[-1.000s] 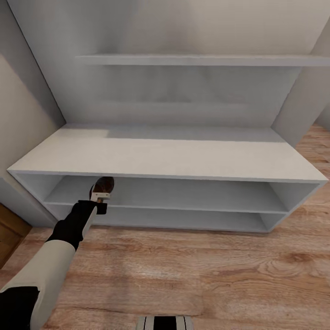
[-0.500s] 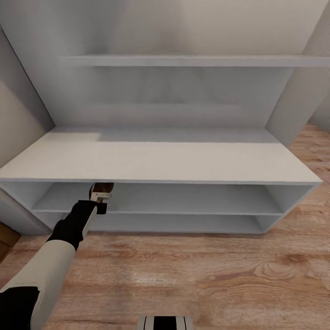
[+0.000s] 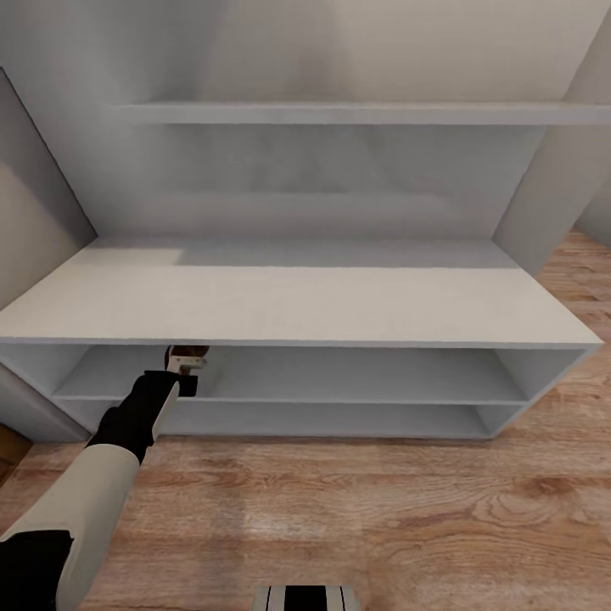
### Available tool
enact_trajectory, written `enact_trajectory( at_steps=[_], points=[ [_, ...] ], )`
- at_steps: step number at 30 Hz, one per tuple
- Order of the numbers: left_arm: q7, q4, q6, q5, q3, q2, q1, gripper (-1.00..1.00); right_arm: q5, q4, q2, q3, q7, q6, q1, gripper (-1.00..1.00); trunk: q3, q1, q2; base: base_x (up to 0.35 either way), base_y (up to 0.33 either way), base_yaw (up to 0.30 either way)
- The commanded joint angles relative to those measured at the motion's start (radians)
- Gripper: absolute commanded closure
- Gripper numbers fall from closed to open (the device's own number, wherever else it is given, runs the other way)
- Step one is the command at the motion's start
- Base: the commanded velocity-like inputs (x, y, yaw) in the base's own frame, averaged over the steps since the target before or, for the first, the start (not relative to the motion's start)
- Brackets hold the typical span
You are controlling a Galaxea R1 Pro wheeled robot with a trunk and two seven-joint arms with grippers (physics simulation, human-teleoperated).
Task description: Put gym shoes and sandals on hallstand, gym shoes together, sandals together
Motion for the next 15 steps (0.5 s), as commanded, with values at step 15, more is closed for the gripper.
enact_trajectory(
  at_steps=[15],
  points=[
    [-0.003,-0.001,0.005,-0.004,0.0,0.0,-0.001,1.0,-0.004,0.001,0.0,-0.008,0.01,-0.002,-0.001,1.0,-0.001,0.0,0.0,0.092,0.0,0.0]
  ],
)
